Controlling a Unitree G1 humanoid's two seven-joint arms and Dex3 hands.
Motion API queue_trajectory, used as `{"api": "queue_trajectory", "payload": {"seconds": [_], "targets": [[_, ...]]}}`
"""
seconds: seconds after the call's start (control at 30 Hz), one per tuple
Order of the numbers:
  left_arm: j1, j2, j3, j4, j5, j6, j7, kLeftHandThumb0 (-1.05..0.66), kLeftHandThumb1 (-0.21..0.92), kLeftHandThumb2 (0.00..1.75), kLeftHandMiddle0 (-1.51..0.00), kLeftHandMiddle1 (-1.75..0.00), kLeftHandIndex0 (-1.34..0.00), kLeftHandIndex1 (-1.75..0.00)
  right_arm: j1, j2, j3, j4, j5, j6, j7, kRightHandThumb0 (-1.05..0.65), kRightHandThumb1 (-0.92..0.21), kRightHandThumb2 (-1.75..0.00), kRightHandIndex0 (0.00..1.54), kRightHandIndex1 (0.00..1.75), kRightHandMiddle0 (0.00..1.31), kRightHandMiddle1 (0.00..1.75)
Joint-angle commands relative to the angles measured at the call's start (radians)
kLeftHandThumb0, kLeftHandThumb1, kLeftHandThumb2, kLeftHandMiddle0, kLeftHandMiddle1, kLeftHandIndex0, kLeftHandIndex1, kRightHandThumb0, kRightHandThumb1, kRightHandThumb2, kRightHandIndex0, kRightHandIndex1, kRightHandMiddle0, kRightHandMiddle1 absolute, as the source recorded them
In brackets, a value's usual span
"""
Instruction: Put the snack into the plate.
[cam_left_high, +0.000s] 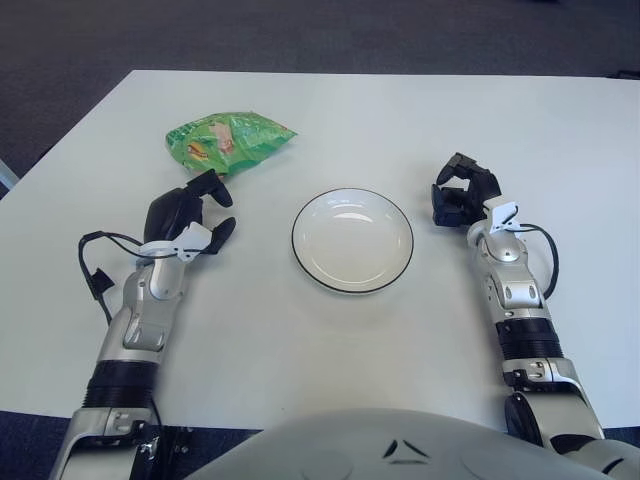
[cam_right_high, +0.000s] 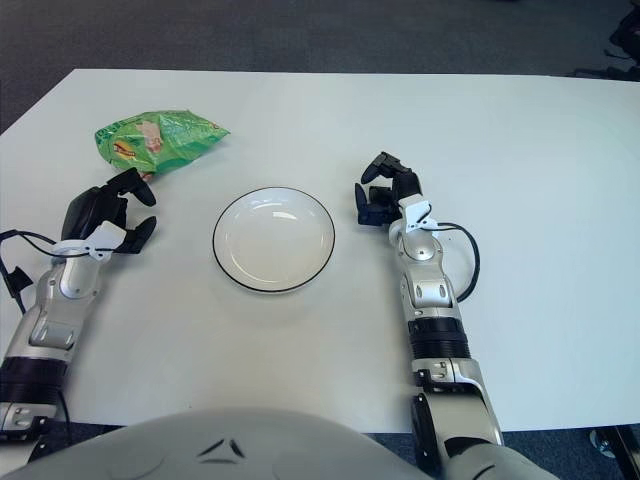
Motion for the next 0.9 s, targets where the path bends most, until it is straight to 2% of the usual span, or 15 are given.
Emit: {"api": "queue_trajectory", "payload": {"seconds": [0.0, 0.17, 0.4, 0.6, 0.87], "targets": [[0.005, 0.061, 0.024, 0.016, -0.008, -0.037, -0.017, -0.52, 0.23, 1.42, -1.36, -1.75, -0.68, -1.75, 0.058, 0.013, 0.019, 0.052, -0.019, 0.06, 0.011, -0.51, -0.24, -1.41, 1.33, 1.75, 0.68, 1.75], [0.001, 0.093, 0.032, 0.025, -0.011, -0.068, -0.01, -0.51, 0.24, 1.41, -1.36, -1.75, -0.67, -1.75, 0.057, 0.012, 0.022, 0.057, -0.021, 0.054, 0.015, -0.51, -0.25, -1.4, 1.33, 1.75, 0.67, 1.75], [-0.003, 0.113, 0.062, -0.03, -0.027, -0.072, -0.017, -0.51, 0.25, 1.4, -1.36, -1.75, -0.67, -1.75, 0.05, 0.009, 0.022, 0.071, -0.02, 0.044, 0.02, -0.51, -0.25, -1.39, 1.33, 1.75, 0.67, 1.75], [-0.021, 0.133, 0.08, -0.051, -0.017, -0.066, -0.013, -0.51, 0.25, 1.4, -1.35, -1.75, -0.67, -1.75, 0.044, 0.008, 0.022, 0.089, -0.02, 0.027, 0.023, -0.51, -0.26, -1.39, 1.33, 1.75, 0.67, 1.75], [-0.076, 0.179, 0.108, -0.07, -0.038, -0.018, -0.077, -0.5, 0.26, 1.39, -1.33, -1.75, -0.66, -1.75, 0.04, 0.002, 0.027, 0.105, -0.027, 0.01, 0.025, -0.5, -0.26, -1.38, 1.33, 1.75, 0.66, 1.75]]}}
